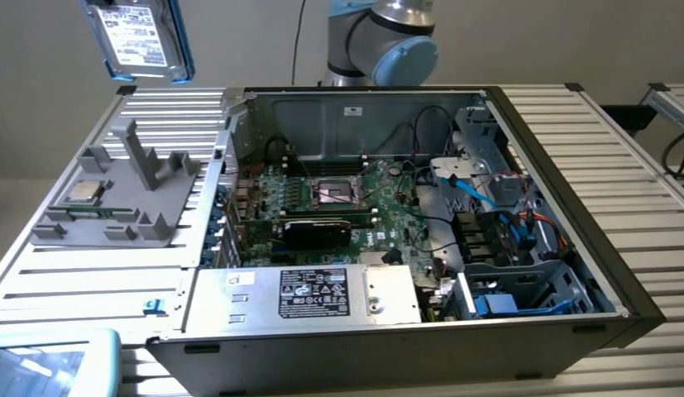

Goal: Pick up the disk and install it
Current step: 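Pick up the disk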

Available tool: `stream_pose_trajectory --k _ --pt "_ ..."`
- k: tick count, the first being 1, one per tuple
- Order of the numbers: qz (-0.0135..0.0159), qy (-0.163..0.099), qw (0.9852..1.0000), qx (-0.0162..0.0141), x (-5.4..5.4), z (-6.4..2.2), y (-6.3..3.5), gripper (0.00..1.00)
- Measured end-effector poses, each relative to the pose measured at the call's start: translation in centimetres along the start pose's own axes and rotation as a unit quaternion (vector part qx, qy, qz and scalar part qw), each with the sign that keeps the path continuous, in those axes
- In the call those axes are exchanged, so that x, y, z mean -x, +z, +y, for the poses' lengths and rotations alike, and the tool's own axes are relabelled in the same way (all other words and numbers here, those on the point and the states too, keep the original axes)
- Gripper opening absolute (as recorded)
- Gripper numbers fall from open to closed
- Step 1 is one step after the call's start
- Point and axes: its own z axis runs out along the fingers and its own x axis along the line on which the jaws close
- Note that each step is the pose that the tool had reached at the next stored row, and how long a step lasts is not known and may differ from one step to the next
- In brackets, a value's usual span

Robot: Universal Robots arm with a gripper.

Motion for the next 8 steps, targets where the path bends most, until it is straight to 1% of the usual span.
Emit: stream_pose_trajectory --k 8 --pt "0.0000 0.000 1.0000 0.0001 -1.7 -2.70 -0.54 0.37"
